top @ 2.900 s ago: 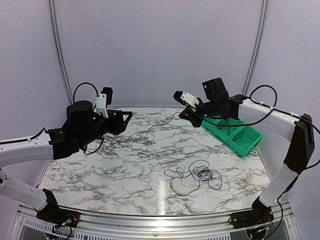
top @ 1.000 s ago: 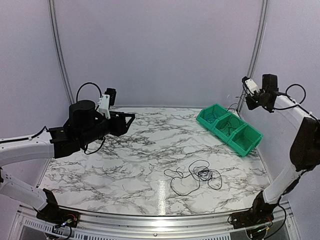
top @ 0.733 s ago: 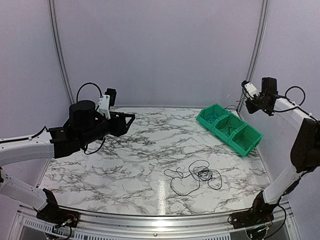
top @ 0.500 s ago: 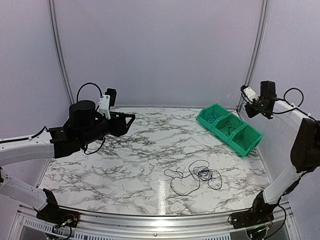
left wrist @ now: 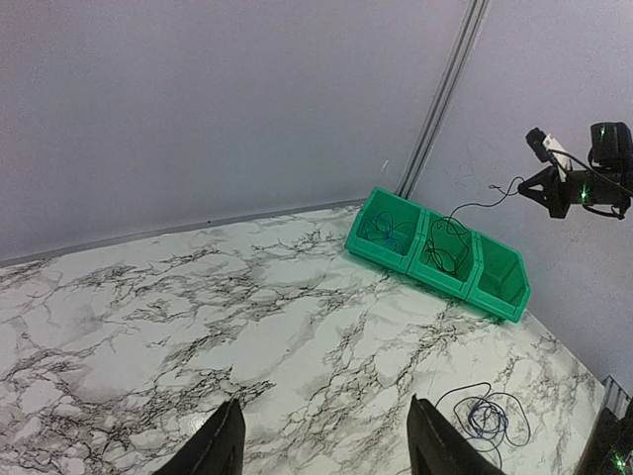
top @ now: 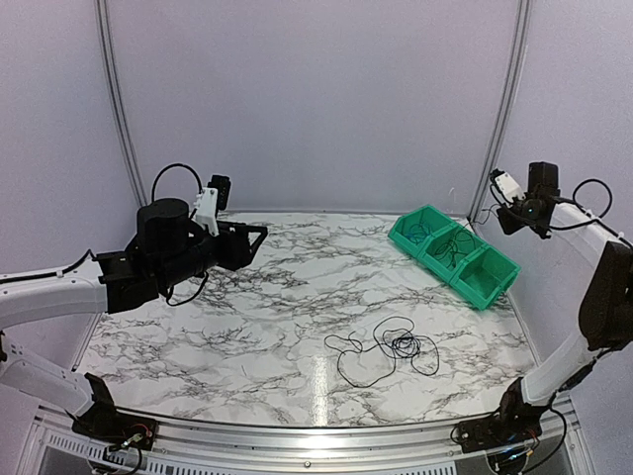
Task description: Untangle the cables
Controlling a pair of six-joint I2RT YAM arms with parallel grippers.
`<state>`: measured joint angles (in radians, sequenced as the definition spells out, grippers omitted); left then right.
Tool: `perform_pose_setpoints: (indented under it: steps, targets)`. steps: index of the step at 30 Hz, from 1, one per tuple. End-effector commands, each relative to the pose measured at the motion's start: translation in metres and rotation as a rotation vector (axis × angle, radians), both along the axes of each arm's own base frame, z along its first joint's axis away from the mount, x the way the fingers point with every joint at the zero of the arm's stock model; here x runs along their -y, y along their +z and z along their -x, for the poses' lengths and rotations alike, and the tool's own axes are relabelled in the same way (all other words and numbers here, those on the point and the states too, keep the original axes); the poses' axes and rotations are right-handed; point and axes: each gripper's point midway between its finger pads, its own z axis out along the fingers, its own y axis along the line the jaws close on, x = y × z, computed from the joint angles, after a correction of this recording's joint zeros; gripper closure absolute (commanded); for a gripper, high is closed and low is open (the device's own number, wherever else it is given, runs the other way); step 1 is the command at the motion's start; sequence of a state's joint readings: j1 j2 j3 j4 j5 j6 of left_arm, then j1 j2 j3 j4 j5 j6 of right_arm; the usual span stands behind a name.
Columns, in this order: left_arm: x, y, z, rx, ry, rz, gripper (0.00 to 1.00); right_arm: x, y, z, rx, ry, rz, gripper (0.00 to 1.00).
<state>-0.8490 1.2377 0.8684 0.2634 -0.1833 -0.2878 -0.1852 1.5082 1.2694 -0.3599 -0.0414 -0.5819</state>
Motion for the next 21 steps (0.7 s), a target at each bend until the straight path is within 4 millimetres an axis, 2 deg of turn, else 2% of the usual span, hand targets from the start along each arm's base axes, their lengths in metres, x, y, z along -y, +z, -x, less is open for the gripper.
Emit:
perform_pose_setpoints:
  steps: [1,5,21]
  targets:
    - [0.003,0.012,-0.002,0.015,-0.006,0.016,0.41,0.005,-0.001,0.007,-0.006,-0.001,0.019,1.0]
    - [0.003,0.011,-0.002,0.012,-0.007,0.014,0.41,-0.001,-0.022,0.003,-0.067,0.023,-0.021,1.0]
    - [0.004,0.007,-0.004,0.007,-0.004,0.004,0.41,-0.019,-0.107,-0.039,-0.333,0.076,-0.177,0.98]
